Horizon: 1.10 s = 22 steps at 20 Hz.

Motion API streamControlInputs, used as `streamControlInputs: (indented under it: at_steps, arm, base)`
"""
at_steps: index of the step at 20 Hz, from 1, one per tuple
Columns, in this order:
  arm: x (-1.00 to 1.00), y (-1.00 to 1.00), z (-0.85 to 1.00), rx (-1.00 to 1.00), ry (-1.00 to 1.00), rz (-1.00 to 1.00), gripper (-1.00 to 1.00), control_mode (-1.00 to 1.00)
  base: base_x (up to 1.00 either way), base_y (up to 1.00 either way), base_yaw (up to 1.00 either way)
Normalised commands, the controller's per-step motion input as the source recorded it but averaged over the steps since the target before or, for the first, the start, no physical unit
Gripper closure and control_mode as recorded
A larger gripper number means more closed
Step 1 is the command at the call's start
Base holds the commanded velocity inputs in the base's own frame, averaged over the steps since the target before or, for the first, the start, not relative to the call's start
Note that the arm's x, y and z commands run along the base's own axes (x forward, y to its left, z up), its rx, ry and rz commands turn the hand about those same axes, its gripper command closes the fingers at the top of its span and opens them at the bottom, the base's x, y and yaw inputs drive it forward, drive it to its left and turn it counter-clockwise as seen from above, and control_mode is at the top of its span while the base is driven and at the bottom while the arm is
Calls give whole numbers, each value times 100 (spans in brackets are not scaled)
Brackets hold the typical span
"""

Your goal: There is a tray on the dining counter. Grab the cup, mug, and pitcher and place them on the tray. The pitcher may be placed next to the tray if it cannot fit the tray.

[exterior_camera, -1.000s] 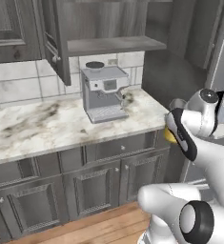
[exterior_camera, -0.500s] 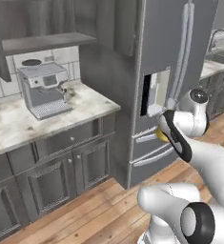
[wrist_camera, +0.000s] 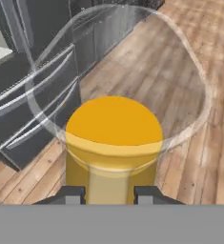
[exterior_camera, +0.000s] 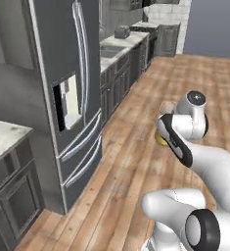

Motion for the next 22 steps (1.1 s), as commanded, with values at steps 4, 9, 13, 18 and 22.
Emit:
streamControlInputs:
  at_steps: [4, 9, 13, 18, 22]
  arm:
    - [0, 0, 0, 0, 0, 0, 100, 100]
    - [0, 0, 0, 0, 0, 0, 100, 100]
    - [0, 0, 0, 0, 0, 0, 100, 100]
    - [0, 0, 0, 0, 0, 0, 100, 100]
    - [0, 0, 0, 0, 0, 0, 100, 100]
  base:
    - [-9, 0, -100]
    - [-1, 0, -100]
    - [0, 0, -100]
    - [7, 0, -100]
    - [75, 15, -82]
